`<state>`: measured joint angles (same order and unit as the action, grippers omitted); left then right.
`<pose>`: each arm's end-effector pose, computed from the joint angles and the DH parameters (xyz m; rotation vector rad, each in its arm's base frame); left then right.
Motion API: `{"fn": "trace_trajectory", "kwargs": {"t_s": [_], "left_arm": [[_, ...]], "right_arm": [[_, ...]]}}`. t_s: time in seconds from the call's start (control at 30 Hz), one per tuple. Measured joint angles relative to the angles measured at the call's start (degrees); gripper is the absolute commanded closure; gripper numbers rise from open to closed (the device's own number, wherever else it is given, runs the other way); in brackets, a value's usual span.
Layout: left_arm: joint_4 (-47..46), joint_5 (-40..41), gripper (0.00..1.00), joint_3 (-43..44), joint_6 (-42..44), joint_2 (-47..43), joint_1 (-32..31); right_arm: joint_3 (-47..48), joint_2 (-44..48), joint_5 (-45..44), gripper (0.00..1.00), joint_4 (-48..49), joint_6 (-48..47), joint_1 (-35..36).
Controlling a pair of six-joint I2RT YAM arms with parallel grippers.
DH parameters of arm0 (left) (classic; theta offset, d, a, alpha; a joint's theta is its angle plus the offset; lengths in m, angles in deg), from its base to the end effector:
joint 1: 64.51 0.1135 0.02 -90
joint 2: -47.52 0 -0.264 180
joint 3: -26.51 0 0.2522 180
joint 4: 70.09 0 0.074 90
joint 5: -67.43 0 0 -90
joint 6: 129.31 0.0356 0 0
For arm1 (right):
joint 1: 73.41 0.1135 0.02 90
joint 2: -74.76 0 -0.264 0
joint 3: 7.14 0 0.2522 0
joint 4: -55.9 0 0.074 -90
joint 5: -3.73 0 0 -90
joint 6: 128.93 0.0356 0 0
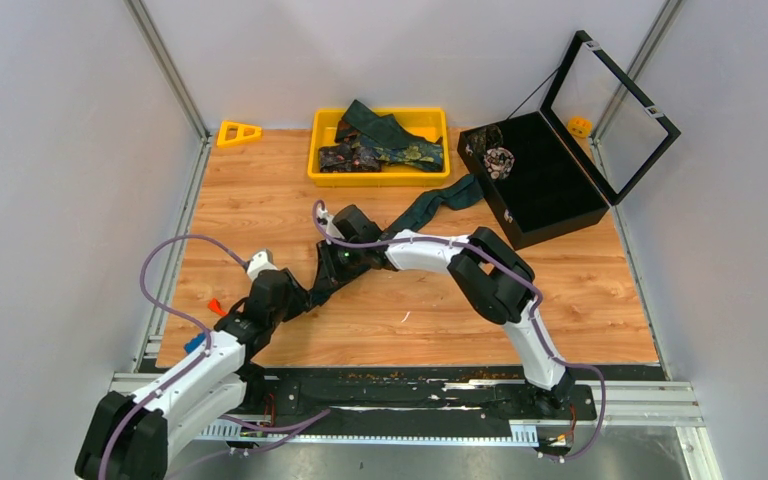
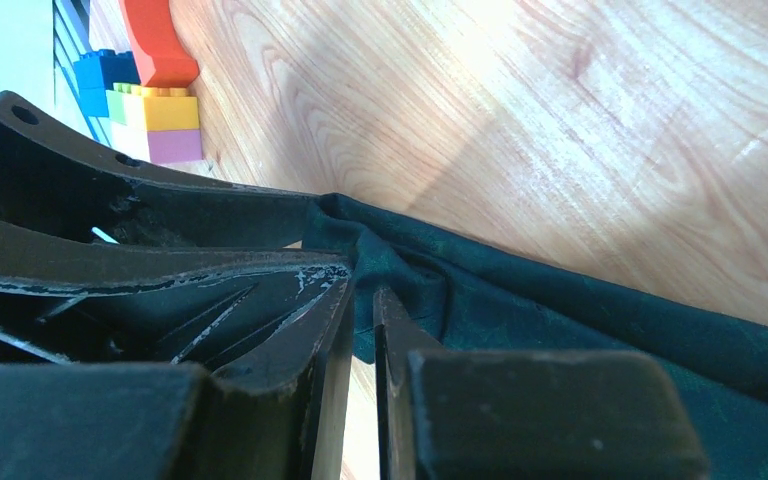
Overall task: Roll the ties
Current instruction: Roll the tie at the center of the board.
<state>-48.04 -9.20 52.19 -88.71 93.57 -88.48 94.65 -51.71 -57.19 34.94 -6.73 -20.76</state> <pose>0.1435 -0.0548 0.1425 -0.6263 2.2322 -0.3922 0.2772 0.3917 0.1453 -0.7405 2.5388 1.2268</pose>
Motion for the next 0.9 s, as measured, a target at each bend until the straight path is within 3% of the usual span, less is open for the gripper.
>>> {"fn": "trace_trajectory", "kwargs": {"t_s": [0.1,0.2,0.3,0.67,0.9], "left_arm": [[-3.21,-0.37,0.63,-0.79,-0.20,1.40,0.00],[-6.08,-1.01,0.83,-1.01,-0.39,3.50,0.02],[-7.19,-1.97,0.94,-1.07,-0.61,4.44,0.00],[5.01,-1.88,1.00,-0.22,-1.77,-4.81,0.00],[10.69,-0.68,1.00,-0.07,-2.58,-8.07,0.00]], "right_arm": [[0.00,0.00,0.00,0.85,0.02,-0.02,-0.24],[0.00,0.00,0.02,0.85,0.02,-0.17,-0.44],[0.00,0.00,0.02,0.85,-0.02,-0.37,-0.46],[-1.07,2.62,-1.70,0.61,-2.60,-3.41,-0.59],[-7.54,9.18,-1.95,0.58,0.15,-4.70,0.28]]}}
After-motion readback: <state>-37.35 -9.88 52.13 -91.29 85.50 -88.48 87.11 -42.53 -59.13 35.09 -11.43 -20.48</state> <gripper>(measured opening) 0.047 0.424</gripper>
